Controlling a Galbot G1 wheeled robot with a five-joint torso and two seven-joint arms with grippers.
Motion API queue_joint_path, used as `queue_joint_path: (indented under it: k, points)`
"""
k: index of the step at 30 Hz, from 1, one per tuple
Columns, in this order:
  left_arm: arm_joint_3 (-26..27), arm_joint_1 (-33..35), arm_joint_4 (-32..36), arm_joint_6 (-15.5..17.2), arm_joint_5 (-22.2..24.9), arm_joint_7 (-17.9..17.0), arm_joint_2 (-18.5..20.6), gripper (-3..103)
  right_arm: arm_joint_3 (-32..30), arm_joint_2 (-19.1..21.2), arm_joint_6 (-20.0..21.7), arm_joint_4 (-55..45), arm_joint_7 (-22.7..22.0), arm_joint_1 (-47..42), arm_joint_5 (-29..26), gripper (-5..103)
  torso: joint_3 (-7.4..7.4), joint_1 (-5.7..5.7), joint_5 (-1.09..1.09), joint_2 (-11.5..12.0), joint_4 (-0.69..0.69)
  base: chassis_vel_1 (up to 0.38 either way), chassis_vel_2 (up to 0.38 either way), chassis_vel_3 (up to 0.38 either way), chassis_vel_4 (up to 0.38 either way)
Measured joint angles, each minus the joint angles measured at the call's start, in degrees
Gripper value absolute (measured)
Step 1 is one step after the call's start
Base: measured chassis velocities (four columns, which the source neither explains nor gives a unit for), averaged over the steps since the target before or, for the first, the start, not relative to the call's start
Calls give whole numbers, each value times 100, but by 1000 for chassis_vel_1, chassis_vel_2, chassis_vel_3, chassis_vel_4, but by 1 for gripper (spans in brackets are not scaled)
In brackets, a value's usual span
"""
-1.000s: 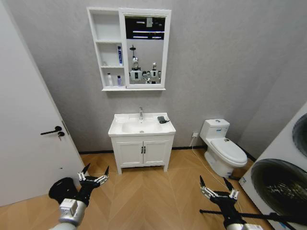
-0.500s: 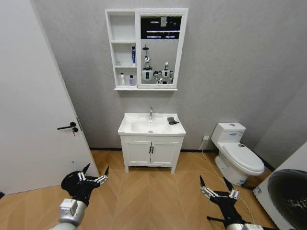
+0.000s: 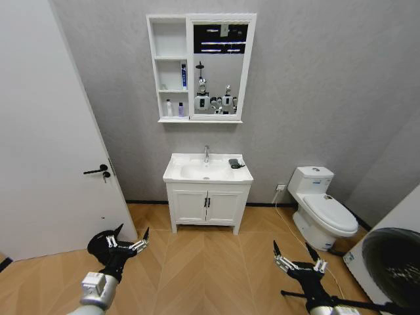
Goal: Move facial cleanser and shampoo from washbasin to cabinet, then wipe washbasin with towel.
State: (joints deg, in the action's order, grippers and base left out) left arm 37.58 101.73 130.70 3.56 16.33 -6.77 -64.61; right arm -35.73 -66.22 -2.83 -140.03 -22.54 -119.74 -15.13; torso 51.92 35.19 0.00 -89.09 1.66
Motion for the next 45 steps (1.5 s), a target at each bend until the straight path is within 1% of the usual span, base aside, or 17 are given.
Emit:
queue_joint_path:
  k: [45]
  points:
    - [0,-1,0,0,0,0,0,100,0,0,0,0,0,2,0,100,2,7,0,4,-1,-3,2,4,-3]
